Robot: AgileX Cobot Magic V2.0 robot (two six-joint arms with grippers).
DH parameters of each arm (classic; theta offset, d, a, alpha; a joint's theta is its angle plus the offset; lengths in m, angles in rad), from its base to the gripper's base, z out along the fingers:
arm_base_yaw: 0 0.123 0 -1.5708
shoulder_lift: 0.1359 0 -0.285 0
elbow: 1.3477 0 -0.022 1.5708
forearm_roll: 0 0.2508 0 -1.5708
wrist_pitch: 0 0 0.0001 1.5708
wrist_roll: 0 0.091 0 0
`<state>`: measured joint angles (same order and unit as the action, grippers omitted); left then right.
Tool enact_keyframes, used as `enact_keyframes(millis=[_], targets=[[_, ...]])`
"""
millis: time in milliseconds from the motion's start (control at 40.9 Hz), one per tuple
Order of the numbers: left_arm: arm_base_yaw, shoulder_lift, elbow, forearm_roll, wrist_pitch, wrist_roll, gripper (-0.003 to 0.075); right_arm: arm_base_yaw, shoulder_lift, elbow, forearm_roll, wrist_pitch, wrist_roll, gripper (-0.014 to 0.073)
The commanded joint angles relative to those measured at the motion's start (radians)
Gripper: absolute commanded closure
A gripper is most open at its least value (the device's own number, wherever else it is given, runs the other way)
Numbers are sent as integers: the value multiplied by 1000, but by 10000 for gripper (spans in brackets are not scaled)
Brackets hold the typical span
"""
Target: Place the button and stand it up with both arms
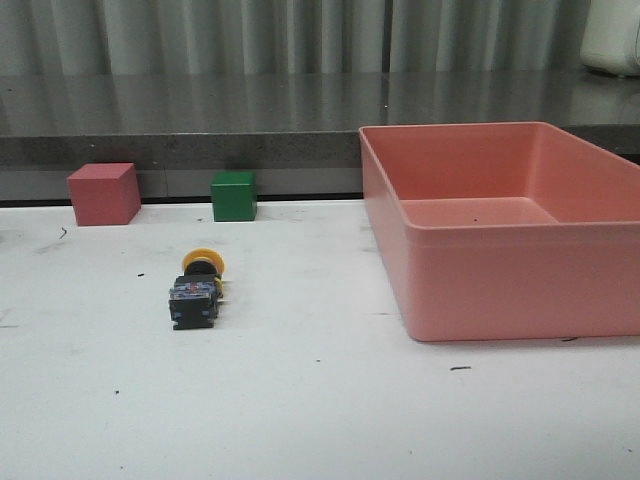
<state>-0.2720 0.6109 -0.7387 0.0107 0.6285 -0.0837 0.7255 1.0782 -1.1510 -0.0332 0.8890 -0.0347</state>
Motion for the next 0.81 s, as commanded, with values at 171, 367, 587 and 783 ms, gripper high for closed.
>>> enact_keyframes(millis=[171,367,587,783], targets=[[-9,7,-32,0,-73,-11,209,-4,-241,146,1,-110,-13,97],[-9,7,-32,0,-73,-11,209,-4,-411,273,1,-156,-13,97],[-9,7,-32,0,-73,-11,209,-4,-560,376,0,-177,-13,97],[-9,7,-32,0,-73,-11,209,-4,-645,442,0,-200,-13,97]])
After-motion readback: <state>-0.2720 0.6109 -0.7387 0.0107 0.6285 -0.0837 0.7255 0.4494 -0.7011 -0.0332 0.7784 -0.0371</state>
